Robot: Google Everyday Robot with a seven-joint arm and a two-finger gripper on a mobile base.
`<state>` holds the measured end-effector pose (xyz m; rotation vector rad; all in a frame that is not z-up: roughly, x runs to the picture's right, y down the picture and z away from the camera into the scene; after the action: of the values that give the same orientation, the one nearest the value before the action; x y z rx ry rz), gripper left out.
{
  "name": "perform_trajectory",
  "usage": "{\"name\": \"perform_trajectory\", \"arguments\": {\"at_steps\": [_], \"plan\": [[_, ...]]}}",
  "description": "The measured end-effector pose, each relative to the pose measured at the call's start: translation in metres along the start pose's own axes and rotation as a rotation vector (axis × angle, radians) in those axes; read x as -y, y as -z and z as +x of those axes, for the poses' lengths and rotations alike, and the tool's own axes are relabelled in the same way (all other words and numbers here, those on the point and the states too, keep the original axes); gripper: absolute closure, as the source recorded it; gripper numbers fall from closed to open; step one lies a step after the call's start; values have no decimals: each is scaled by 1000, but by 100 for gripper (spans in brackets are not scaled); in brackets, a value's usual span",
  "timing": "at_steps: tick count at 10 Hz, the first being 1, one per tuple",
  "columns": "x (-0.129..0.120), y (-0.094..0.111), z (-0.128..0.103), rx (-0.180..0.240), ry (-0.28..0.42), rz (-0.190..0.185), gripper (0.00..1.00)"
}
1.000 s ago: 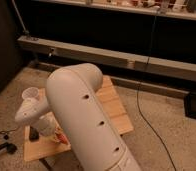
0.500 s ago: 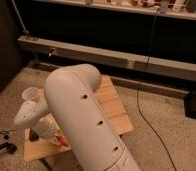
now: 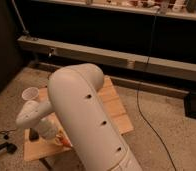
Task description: Drag the pepper across the table
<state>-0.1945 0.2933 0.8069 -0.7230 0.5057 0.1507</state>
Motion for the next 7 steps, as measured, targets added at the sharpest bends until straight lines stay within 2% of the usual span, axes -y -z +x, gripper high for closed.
{"name": "perform_trajectory", "arguments": {"at_steps": [5,7], "plan": [[-11,-9,17,-26,8,-21,86],[-13,-16,35,-57,6,-36,86]]}}
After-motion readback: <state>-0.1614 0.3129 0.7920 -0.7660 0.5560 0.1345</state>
